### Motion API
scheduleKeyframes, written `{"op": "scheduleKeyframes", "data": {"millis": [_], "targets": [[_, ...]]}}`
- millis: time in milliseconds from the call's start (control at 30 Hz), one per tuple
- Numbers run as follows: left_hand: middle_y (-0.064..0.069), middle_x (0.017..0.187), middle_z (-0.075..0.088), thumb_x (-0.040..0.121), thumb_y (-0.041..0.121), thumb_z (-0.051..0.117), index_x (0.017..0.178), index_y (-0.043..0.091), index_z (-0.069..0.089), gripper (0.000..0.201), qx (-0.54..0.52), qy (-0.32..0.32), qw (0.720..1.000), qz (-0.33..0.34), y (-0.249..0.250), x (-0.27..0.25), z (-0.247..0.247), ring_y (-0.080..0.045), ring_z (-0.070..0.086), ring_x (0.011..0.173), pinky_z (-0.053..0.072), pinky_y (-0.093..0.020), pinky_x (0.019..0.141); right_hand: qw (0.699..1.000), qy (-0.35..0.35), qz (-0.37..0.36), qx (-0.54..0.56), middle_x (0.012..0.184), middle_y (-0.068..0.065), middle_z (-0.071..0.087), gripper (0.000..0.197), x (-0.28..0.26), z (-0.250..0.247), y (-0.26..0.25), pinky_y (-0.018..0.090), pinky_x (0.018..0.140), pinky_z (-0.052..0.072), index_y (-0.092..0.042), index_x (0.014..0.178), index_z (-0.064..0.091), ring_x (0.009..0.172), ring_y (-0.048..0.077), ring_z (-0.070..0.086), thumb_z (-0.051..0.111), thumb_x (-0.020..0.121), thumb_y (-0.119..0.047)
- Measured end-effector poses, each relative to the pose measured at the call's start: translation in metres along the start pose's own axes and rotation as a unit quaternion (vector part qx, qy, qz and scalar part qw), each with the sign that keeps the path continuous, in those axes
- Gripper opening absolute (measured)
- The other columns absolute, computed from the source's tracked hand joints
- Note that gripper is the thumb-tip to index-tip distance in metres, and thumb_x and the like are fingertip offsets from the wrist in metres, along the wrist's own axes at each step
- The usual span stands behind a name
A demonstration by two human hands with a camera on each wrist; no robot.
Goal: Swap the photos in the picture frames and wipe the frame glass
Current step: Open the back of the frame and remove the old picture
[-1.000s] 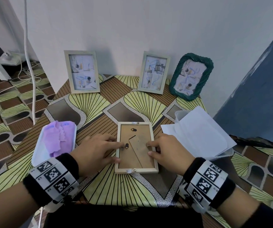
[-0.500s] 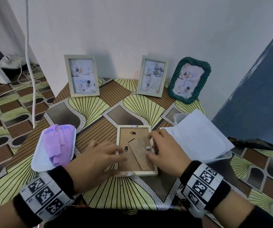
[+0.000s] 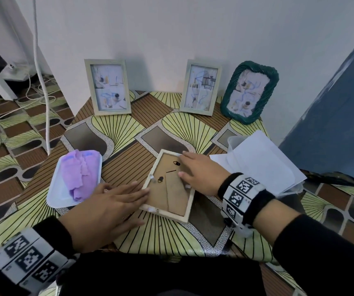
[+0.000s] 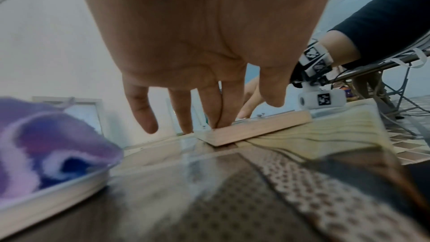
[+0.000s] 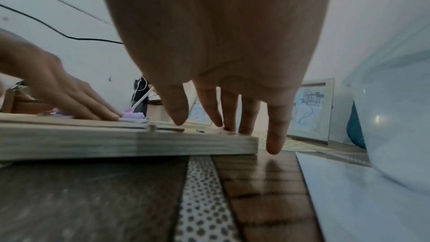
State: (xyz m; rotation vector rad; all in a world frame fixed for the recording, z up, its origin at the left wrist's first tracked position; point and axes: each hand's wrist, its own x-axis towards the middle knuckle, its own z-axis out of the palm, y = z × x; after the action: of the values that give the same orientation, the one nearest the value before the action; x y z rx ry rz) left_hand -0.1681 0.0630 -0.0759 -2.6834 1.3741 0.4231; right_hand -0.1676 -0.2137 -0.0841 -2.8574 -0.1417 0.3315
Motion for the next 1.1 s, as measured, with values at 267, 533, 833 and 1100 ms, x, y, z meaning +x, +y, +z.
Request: {"op": "scheduleKeyframes", "data": {"millis": [267,533,833,1100], "targets": [[0.031,0.155,-0.007,0.072,0.081,-0.009,0.152,0.04,0.016,0.093,-0.003,-0.012,0.998,-0.054,-0.028,0.013,-0.009,-0.001,-0.008,0.146,0.019,-0.041,0.111,0.998,0.018,0.003,-0.06,0.133,0.005,0.05,0.049,-0.038,0.007,-0.005,0.04,0.1,0.044,-0.012,0.142,0.04,0.121,0.025,0.045,0.041,0.102,-0.039],[0.025,0.158,0.007,0.094,0.063,0.031,0.152,0.036,0.022,0.064,0.016,0.004,1.0,-0.026,-0.039,0.056,-0.011,-0.004,0.003,0.148,0.013,-0.04,0.112,0.998,0.027,0.002,-0.057,0.118,-0.005,0.053,0.036,-0.08,0.011,-0.01,0.034,0.088,0.046,-0.025,0.115,0.056,0.112,0.018,0.048,0.04,0.098,-0.053],[0.013,0.098,0.07,0.077,0.065,0.033,0.113,0.029,0.067,0.061,-0.094,0.23,0.961,-0.118,-0.028,0.021,-0.017,-0.014,0.065,0.098,0.048,-0.041,0.084,0.995,0.084,0.024,-0.038,0.094,-0.008,0.057,0.037,-0.071,0.007,-0.007,0.029,0.064,0.036,-0.023,0.093,0.066,0.09,0.015,0.057,0.04,0.097,-0.049],[0.02,0.118,0.056,0.072,0.081,0.026,0.134,0.039,0.051,0.078,-0.109,0.089,0.978,-0.151,-0.025,-0.001,0.0,-0.006,0.052,0.114,0.041,-0.039,0.096,0.991,0.106,0.058,-0.055,0.077,-0.001,0.051,0.044,-0.056,0.009,-0.017,0.03,0.057,0.031,-0.021,0.061,0.042,0.074,0.025,0.056,0.054,0.089,-0.052]]}}
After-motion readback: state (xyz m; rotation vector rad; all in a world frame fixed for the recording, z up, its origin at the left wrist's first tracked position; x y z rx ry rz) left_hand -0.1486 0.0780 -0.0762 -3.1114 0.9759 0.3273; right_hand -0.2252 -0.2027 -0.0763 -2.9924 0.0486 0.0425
